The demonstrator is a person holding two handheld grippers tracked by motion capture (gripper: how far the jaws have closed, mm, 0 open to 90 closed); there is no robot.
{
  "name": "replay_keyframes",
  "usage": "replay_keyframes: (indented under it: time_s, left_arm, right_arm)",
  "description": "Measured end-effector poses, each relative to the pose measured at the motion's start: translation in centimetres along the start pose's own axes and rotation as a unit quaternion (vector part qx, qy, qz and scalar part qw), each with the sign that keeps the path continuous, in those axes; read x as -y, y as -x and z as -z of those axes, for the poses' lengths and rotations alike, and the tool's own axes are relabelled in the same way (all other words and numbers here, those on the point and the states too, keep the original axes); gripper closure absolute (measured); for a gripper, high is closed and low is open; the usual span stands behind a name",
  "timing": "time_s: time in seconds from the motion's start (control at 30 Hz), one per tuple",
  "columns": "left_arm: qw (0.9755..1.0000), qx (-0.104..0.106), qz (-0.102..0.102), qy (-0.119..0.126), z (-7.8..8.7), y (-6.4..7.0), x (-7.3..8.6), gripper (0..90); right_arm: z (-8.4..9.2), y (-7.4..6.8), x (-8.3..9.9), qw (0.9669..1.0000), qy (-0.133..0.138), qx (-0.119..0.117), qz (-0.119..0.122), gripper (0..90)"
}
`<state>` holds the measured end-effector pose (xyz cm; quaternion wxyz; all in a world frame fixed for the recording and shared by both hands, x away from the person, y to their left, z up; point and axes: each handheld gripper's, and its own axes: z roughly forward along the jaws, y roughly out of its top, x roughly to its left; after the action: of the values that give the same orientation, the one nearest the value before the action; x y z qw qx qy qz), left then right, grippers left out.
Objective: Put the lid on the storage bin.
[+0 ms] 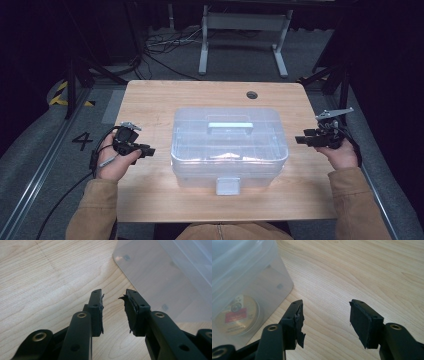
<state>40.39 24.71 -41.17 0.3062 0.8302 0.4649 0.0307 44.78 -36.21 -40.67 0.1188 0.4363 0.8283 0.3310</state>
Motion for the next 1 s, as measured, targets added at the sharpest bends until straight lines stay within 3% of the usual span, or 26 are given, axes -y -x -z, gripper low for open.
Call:
replay_keyframes:
  time_s: [0.3, 0.63, 1.0]
  left_arm:
    - [0.9999, 0.003, -0.002, -0.01, -1.1, -0.3, 0.1, 67.0]
    - [0.9995, 0.006, -0.015, -0.027, -2.2, -0.5, 0.2, 66.1]
    - [0.9987, 0.014, -0.017, -0.047, -3.0, -0.7, 0.4, 64.9]
  right_arm:
    - [-1.6, 0.3, 0.7, 0.9999, -0.014, 0.009, 0.0, 43.9]
    - [-3.4, 0.3, 1.3, 0.999, -0.033, 0.017, 0.023, 43.1]
    - [-5.1, -0.2, 1.9, 0.9973, -0.059, 0.02, 0.04, 41.5]
